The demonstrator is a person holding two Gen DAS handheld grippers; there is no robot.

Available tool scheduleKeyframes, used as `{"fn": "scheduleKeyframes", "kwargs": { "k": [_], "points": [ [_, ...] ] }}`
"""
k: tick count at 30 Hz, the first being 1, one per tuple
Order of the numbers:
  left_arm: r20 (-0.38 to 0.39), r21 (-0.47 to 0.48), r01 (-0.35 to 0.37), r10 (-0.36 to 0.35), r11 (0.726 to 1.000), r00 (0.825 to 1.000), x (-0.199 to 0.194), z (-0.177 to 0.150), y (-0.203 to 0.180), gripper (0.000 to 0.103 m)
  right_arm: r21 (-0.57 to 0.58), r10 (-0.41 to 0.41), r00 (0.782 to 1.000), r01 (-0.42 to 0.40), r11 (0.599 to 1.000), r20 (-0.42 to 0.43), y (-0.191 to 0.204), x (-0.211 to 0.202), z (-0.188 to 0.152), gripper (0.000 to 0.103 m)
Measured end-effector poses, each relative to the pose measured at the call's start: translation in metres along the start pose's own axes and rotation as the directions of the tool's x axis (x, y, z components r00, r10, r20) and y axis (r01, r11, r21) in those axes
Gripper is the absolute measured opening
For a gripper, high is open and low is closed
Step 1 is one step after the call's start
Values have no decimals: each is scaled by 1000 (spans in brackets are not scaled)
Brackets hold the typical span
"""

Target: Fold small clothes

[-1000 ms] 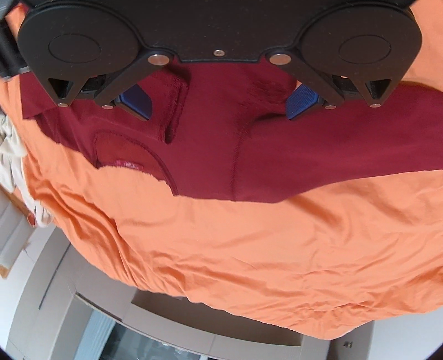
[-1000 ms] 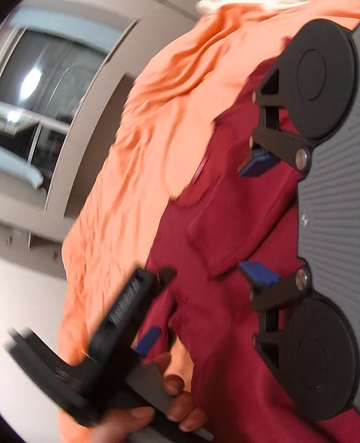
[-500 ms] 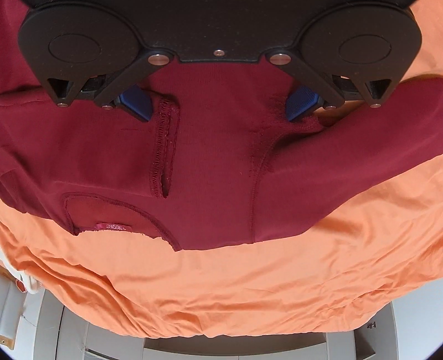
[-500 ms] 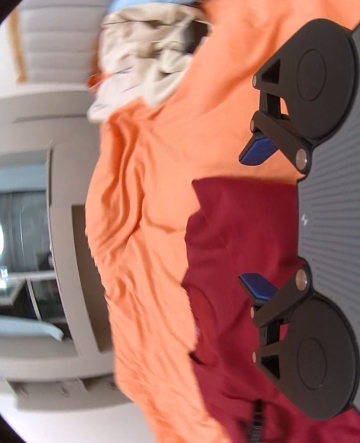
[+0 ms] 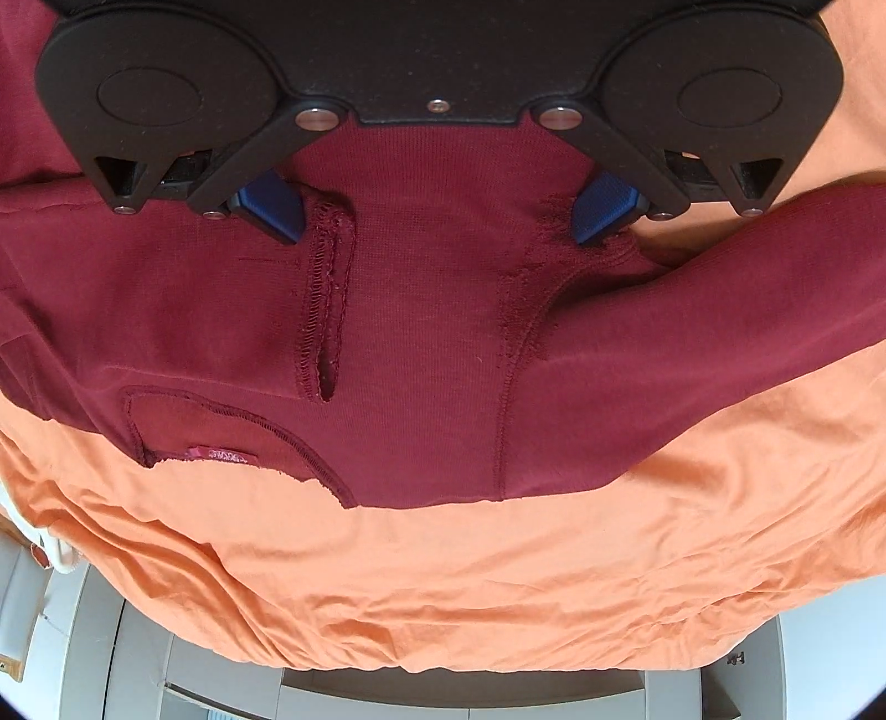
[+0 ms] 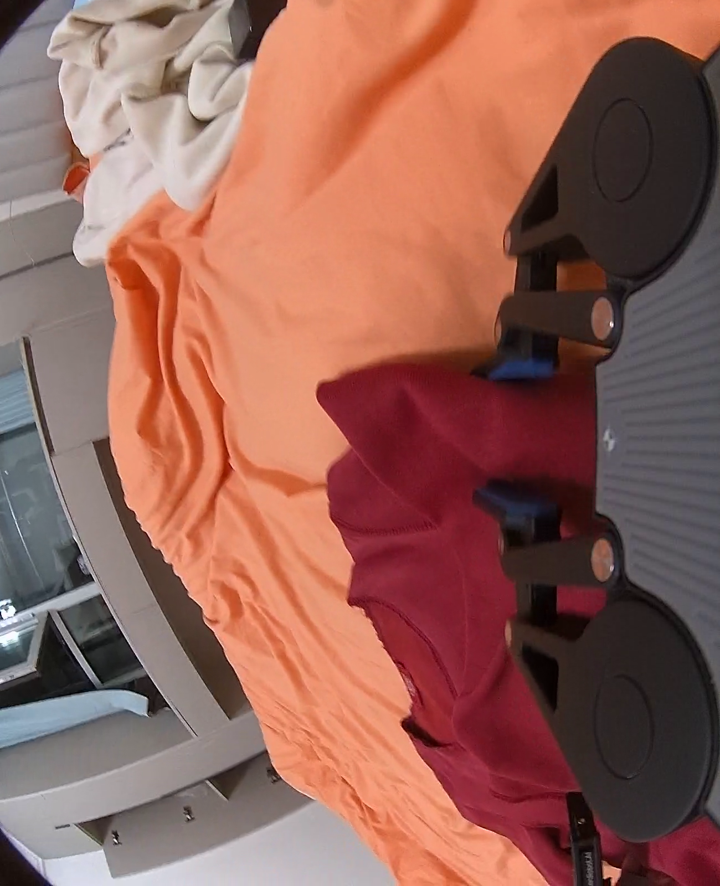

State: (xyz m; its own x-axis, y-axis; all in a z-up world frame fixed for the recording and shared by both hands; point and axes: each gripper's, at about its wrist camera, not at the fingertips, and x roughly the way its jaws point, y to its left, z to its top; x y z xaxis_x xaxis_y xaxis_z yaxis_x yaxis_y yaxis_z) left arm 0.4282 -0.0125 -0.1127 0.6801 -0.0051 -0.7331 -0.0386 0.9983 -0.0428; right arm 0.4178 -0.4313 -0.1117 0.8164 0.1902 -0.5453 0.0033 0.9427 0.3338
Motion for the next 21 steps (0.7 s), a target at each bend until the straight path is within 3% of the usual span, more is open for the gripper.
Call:
{"fn": "scheduleKeyframes", "kwargs": {
  "k": [1,4,8,21],
  "points": [
    [-1,-1,0,0,1000,1000,0,-1,0,103,-2,13,1000,-13,1000,4,0,-1,0,18],
    [-2,-2,0,0,1000,1000,0,-1,0,103,11,20,1000,-20,1000,12,0,-6,2,11],
    [-3,1,-3,3,1000,1000,0,-1,0,103,15,-8,1000,8,1000,15,2,-9,4,10],
    [2,29,-72,72,997,997,-3,-1,-13,103,29,6,1000,-6,1000,5,-5,-11,2,9]
  ]
}}
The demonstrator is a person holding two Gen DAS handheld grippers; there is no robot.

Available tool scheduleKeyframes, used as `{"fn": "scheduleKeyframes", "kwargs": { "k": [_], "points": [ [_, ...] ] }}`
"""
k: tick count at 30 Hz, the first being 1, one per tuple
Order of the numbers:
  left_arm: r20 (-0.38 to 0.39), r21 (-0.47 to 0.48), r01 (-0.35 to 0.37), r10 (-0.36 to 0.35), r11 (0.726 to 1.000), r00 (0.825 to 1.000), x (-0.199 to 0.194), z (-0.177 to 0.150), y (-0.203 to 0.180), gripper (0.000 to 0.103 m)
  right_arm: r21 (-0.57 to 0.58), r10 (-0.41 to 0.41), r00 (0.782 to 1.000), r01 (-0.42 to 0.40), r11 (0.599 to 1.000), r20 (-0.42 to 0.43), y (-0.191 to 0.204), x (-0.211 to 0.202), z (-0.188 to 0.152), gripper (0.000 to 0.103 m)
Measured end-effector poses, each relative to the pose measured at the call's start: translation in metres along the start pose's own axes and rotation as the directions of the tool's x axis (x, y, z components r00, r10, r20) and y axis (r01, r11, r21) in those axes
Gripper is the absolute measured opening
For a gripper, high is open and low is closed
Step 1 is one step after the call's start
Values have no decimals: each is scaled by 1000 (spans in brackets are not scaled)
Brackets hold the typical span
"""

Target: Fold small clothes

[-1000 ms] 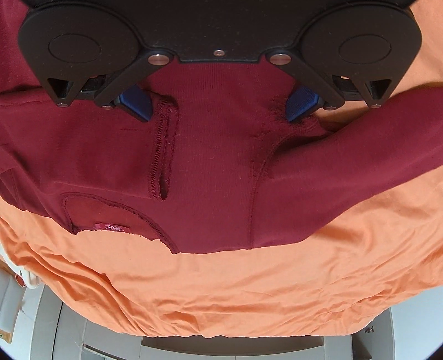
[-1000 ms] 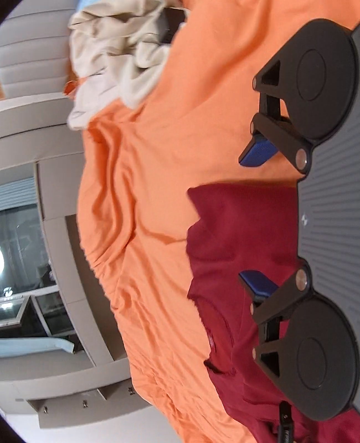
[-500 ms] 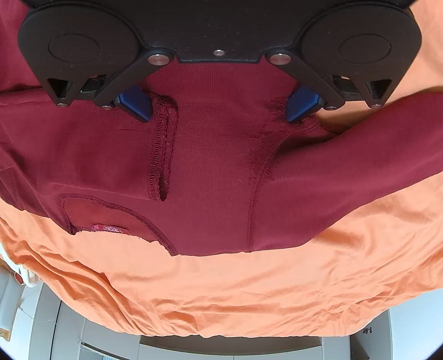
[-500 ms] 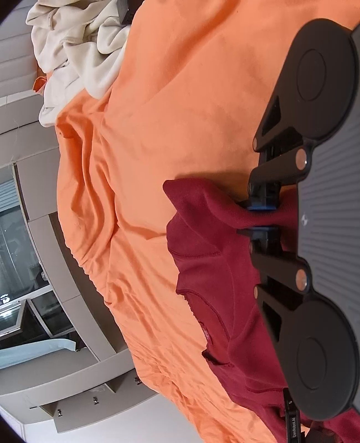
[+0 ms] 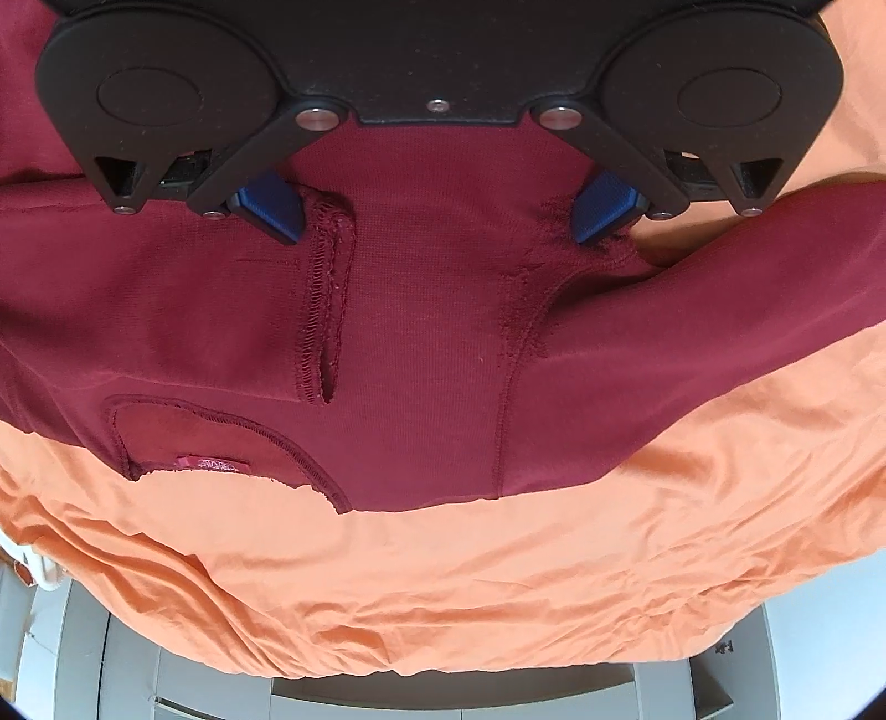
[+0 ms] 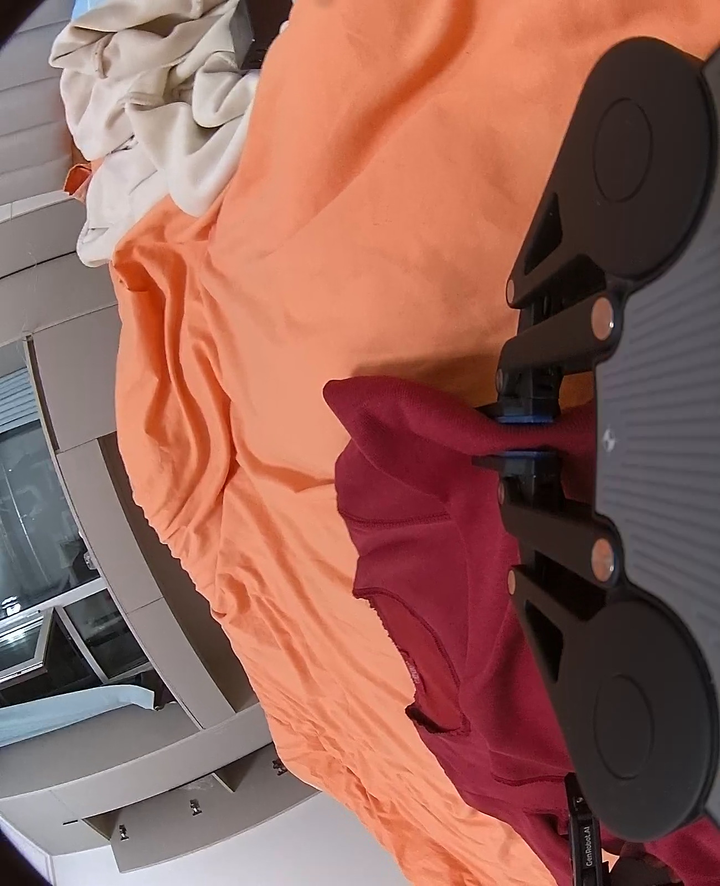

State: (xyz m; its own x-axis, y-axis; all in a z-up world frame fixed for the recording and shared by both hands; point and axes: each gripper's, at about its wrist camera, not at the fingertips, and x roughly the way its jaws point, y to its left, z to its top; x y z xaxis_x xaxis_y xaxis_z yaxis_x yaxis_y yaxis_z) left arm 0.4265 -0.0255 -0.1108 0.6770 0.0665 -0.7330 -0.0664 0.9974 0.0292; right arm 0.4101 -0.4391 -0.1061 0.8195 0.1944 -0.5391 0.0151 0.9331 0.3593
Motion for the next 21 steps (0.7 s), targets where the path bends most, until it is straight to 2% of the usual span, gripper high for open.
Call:
{"fn": "scheduleKeyframes", "kwargs": {
  "k": [5,10,16,20,21],
  "points": [
    [4,-7,6,-6,1000,1000,-1,-1,0,103,-30,1,1000,0,1000,11,2,-1,-2,12],
    [4,-34,31,-31,999,1000,1,-2,6,103,-46,-29,999,30,998,26,1,-7,-4,36],
    [13,-38,35,-35,999,999,0,-4,8,103,-151,-105,994,110,982,44,8,-33,-12,68],
    [15,-39,40,-39,998,999,1,-5,9,103,-237,-142,989,145,961,31,25,-52,-24,79],
    [16,-43,43,-43,998,999,1,-5,10,103,-261,-149,988,153,953,32,30,-56,-27,84]
  ]
}}
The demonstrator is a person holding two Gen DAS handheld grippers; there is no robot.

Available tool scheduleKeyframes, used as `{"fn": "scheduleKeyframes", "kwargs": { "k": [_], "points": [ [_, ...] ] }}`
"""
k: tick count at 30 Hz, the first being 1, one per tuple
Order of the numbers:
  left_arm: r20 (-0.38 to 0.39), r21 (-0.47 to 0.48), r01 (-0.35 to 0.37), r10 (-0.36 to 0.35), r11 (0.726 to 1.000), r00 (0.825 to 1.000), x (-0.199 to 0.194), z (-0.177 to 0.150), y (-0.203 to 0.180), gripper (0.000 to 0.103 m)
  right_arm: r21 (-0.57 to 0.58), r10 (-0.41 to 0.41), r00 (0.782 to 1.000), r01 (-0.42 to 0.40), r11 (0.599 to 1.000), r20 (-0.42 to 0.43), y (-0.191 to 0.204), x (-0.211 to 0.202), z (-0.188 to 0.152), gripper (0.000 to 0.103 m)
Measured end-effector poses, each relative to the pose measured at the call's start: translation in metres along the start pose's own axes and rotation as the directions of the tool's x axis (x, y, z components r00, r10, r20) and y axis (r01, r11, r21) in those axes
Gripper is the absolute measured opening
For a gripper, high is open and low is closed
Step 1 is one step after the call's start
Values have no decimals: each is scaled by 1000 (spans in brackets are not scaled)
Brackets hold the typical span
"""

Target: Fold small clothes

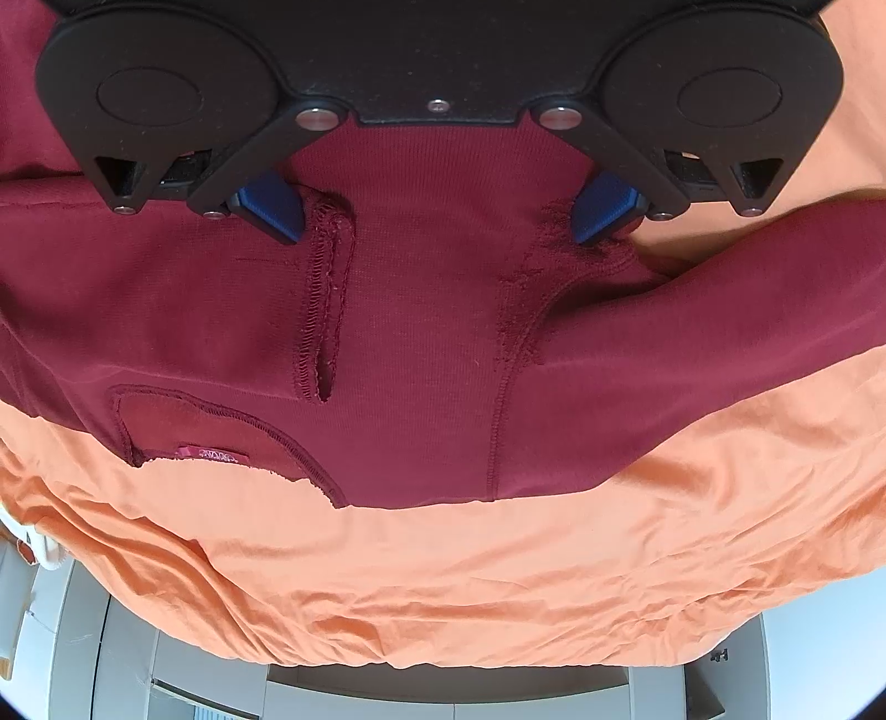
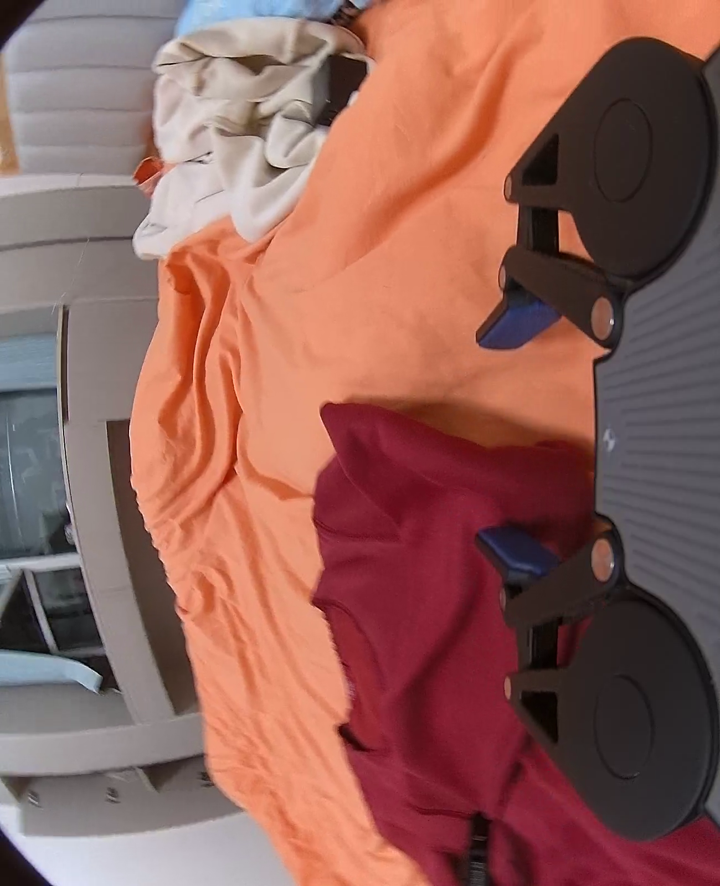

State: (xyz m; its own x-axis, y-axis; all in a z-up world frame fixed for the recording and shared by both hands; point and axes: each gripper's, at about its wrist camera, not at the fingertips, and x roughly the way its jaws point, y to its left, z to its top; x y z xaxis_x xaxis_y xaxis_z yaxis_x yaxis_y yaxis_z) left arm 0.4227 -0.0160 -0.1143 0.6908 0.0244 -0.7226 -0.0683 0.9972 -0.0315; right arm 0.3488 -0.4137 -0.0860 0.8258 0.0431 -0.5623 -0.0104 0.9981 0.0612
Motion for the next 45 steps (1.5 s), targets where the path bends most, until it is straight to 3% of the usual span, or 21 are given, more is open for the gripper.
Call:
{"fn": "scheduleKeyframes", "kwargs": {
  "k": [5,12,17,20,23,27,34,37,39,41,43,45],
  "points": [
    [5,-9,12,-12,1000,1000,-1,0,3,103,-126,-110,994,108,986,-11,18,-15,-10,91],
    [10,-18,24,-24,1000,1000,-1,0,6,103,-176,-182,983,176,969,-18,26,-13,-21,94],
    [14,-22,29,-28,999,999,-1,0,6,103,-187,-275,961,272,944,10,25,1,-23,96],
    [15,-21,30,-29,999,999,-2,0,6,103,-199,-273,962,266,943,-12,25,1,-23,97],
    [2,-25,28,-28,999,1000,-7,2,7,103,-178,-219,974,208,962,-49,20,-6,-18,101],
    [-25,-31,29,-30,999,999,-30,7,20,103,-135,-159,987,153,979,-31,15,-20,-10,103],
    [-25,-163,-43,40,986,999,-97,11,105,103,-111,-134,991,135,985,18,14,-32,-3,103],
    [4,-231,-134,138,964,990,-126,10,156,103,-106,-125,991,129,986,51,17,-36,-2,103],
    [11,-278,-220,232,935,973,-141,7,189,103,-92,-119,991,125,988,68,19,-38,0,103],
    [2,-342,-291,311,893,951,-152,1,223,102,-77,-113,990,120,990,80,19,-39,0,103],
    [-27,-431,-346,371,833,928,-160,-5,257,102,-62,-113,989,119,991,92,19,-40,1,103],
    [-34,-510,-356,394,783,918,-165,-11,283,102,-44,-110,989,115,992,103,18,-42,2,103]
  ]
}}
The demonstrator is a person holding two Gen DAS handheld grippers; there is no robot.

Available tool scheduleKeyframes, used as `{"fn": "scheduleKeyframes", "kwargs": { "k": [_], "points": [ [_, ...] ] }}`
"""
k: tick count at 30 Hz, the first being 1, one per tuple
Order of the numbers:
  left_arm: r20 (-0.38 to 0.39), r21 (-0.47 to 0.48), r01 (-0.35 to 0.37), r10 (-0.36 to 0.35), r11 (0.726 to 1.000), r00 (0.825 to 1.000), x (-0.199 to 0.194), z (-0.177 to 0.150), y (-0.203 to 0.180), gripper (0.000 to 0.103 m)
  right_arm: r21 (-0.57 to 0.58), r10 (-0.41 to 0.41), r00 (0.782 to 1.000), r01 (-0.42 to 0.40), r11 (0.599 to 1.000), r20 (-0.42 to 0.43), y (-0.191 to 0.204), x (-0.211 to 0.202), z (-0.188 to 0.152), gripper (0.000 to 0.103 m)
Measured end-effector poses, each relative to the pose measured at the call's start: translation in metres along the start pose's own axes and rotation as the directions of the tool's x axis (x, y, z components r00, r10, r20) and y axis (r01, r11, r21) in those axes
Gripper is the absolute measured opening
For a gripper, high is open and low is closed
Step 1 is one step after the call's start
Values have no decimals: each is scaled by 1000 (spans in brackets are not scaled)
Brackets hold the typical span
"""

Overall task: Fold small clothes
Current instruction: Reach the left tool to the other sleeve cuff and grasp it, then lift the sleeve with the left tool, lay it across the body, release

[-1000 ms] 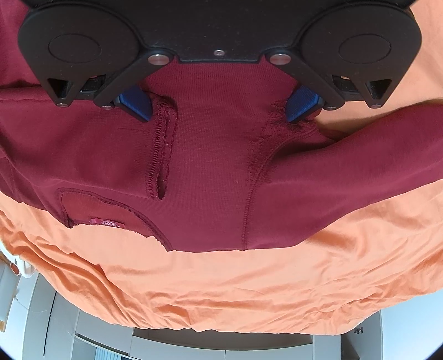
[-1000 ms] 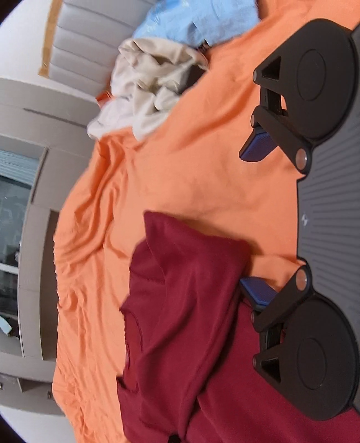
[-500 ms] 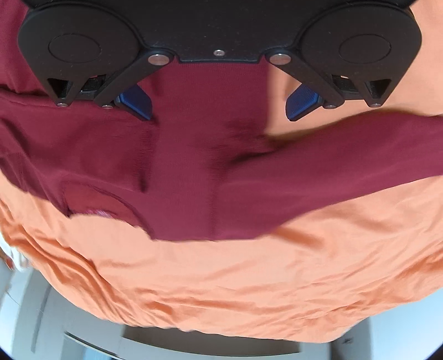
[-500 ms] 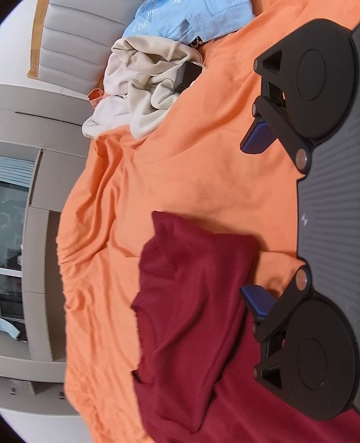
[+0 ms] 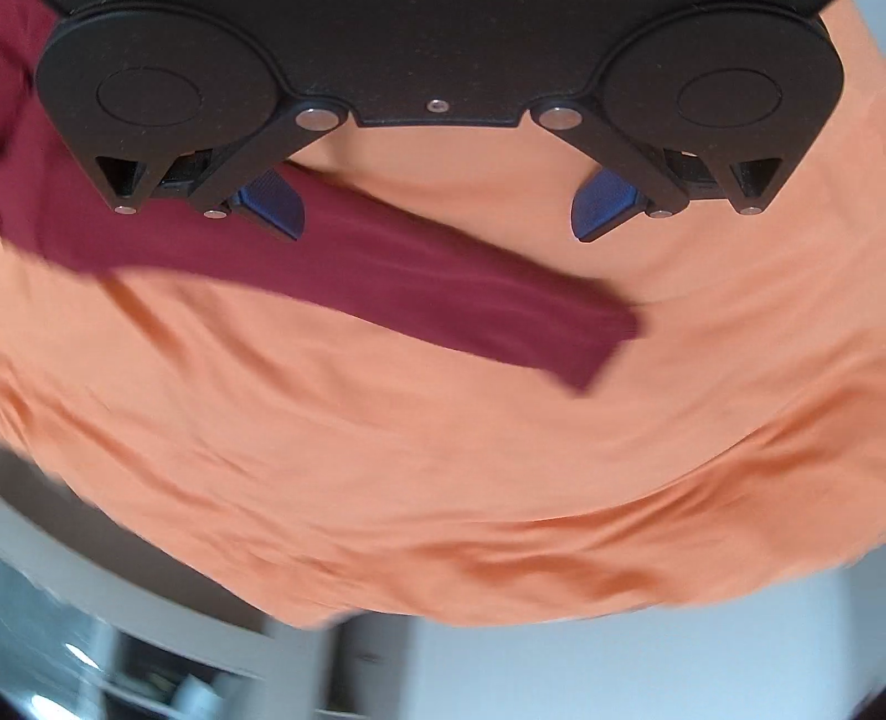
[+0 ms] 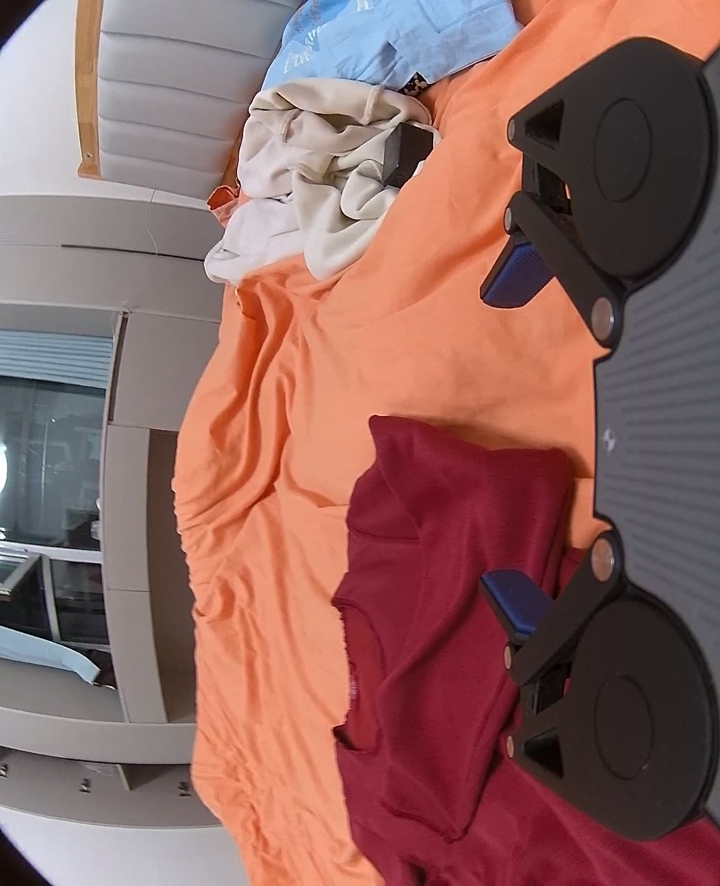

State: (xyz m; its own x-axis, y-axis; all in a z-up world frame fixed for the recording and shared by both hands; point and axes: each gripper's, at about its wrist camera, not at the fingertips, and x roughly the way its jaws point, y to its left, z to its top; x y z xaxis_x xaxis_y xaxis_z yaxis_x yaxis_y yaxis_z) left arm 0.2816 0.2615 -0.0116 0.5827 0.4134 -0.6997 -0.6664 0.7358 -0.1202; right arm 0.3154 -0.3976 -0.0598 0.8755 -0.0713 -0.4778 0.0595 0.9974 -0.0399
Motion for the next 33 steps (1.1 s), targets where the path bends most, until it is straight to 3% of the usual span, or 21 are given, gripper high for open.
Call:
{"fn": "scheduleKeyframes", "kwargs": {
  "k": [4,8,12,14,15,16,19,22,27,33],
  "points": [
    [4,-149,12,-12,989,1000,12,11,31,102,24,1,1000,-1,1000,9,-2,0,0,103],
    [21,-215,3,2,977,1000,23,17,39,97,18,-5,1000,5,1000,6,-1,2,0,103],
    [46,-281,-3,17,960,999,29,21,45,73,1,-8,1000,8,1000,-1,4,4,-2,103],
    [58,-300,2,17,954,998,36,24,44,54,-9,-8,1000,8,1000,-2,6,4,-3,103],
    [59,-304,4,14,953,998,39,26,44,36,-13,-8,1000,8,1000,-3,7,5,-3,103],
    [58,-307,3,15,952,998,41,27,44,25,-18,-6,1000,6,1000,-4,8,5,-3,103],
    [85,-306,17,9,952,996,44,30,43,9,-27,0,1000,0,1000,-3,11,6,-3,103],
    [141,-270,45,-6,962,990,38,36,35,4,-32,5,1000,-5,999,-2,13,6,-3,103],
    [276,-144,133,-89,981,957,9,54,0,4,-28,10,1000,-10,1000,8,14,4,-2,103],
    [393,82,250,-262,965,882,-43,68,-77,4,-20,15,1000,-15,1000,20,14,1,-1,103]
  ]
}}
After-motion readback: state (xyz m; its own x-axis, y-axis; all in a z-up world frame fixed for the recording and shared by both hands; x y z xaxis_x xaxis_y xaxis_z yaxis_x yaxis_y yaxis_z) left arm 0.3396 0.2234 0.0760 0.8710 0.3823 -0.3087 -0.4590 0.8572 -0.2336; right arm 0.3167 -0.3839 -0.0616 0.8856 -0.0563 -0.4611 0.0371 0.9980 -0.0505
